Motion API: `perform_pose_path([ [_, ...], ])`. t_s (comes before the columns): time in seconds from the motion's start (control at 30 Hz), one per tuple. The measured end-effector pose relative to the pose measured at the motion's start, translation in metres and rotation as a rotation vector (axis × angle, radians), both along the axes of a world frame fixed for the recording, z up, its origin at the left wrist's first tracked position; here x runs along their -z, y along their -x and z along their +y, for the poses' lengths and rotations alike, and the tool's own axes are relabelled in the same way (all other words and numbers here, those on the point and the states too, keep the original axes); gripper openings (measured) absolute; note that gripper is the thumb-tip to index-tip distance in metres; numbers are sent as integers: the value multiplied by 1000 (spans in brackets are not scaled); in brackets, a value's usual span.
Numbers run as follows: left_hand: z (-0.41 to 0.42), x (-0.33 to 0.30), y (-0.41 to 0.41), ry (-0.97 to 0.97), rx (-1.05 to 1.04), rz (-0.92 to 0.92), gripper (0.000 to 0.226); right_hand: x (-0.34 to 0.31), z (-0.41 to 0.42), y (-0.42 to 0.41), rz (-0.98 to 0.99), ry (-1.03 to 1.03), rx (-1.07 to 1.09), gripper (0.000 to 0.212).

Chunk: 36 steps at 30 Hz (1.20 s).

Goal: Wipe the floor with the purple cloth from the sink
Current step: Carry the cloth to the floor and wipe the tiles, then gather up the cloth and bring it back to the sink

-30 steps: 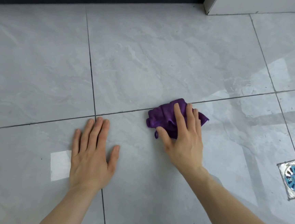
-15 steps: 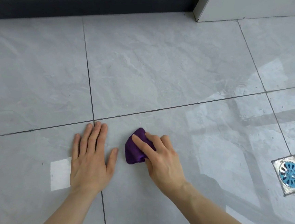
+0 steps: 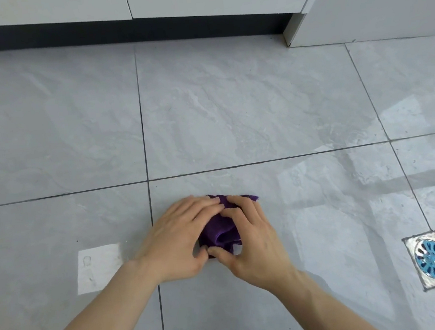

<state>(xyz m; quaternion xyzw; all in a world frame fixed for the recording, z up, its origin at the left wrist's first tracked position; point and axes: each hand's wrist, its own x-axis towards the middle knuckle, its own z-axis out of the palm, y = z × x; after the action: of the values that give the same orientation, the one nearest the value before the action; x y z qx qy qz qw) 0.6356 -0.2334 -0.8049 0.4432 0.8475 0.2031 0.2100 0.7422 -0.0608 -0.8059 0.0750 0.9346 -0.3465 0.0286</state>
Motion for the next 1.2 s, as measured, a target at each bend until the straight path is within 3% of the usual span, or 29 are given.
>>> perform_pose_path([
  [0.4, 14, -7, -33, 199, -114, 160, 58, 2, -6, 0, -43, -126, -118, 49],
  [0.7, 30, -69, -33, 220, -266, -68, 38, -54, 17, 9, -187, -55, -134, 43],
  [0.93, 35, -237, -23, 156, -242, -40, 39, -221, 27, 5, -137, -56, -42, 34],
  [1.2, 44, -539, -19, 118, -210, 30, 37, -520, 36, 7, -42, -124, -31, 36],
])
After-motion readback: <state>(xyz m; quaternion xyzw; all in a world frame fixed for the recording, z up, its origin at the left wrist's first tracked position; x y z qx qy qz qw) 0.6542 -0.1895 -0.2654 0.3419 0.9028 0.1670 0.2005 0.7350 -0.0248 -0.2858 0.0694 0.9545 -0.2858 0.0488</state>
